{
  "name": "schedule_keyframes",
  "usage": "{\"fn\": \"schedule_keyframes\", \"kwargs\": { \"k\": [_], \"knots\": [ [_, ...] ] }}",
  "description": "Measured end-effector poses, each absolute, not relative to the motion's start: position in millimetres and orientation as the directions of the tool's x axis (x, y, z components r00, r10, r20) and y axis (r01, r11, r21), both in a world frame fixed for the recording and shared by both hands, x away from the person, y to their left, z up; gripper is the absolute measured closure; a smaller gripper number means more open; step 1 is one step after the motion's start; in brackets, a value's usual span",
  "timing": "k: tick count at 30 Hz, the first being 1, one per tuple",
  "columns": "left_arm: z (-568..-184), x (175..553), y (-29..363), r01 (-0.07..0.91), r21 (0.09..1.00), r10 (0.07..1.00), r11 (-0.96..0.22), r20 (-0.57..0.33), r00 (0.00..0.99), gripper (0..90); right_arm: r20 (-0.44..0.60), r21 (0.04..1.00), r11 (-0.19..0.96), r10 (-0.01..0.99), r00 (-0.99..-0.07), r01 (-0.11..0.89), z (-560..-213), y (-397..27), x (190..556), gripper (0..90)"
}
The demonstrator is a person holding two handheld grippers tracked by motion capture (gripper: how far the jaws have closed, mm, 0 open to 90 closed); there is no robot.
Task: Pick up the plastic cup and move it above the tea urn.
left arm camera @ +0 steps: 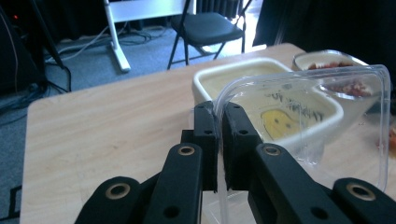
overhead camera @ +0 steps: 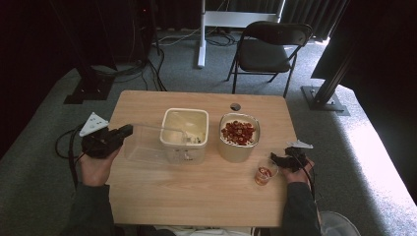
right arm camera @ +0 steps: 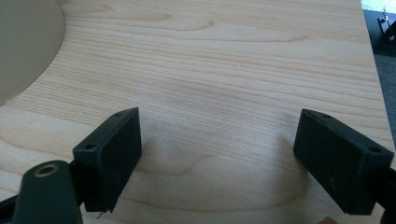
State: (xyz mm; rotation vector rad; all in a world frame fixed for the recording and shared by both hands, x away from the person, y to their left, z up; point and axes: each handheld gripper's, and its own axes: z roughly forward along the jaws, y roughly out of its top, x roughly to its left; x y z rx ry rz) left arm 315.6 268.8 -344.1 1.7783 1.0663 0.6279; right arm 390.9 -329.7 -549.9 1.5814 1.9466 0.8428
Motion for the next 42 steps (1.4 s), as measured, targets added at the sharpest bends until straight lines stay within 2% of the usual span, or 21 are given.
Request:
{"fn": "schedule_keyframes", "kwargs": {
  "k": [20,33,34,38,39,42],
  "knots": [
    [-329.0,371.6,252.3,0.353,0.919,0.901,-0.172,0.002,0.434,86.4,0.007,0.724,0.138,0.978,-0.207,0.676,-549.8,-329.8,391.3,14.7],
    [-323.6,389.8,240.6,0.343,0.92,0.897,-0.191,0.021,0.443,84.6,0.007,0.725,0.138,0.978,-0.207,0.675,-549.9,-329.8,391.4,14.7],
    [-323.6,390.4,239.8,0.34,0.921,0.887,-0.19,0.013,0.462,81.9,0.007,0.725,0.138,0.978,-0.208,0.675,-549.9,-329.8,391.5,14.7],
    [-324.2,387.4,236.8,0.3,0.933,0.867,-0.201,0.027,0.498,52.2,0.008,0.725,0.137,0.978,-0.207,0.675,-549.9,-329.7,391.4,14.7],
    [-324.1,386.5,236.5,0.293,0.934,0.864,-0.202,0.03,0.502,48.0,0.008,0.725,0.137,0.978,-0.207,0.675,-549.9,-329.7,391.4,14.7],
    [-323.4,385.7,238.1,0.292,0.935,0.864,-0.203,0.03,0.503,45.8,0.008,0.724,0.137,0.978,-0.207,0.676,-549.8,-329.7,391.4,14.7]
  ]
}}
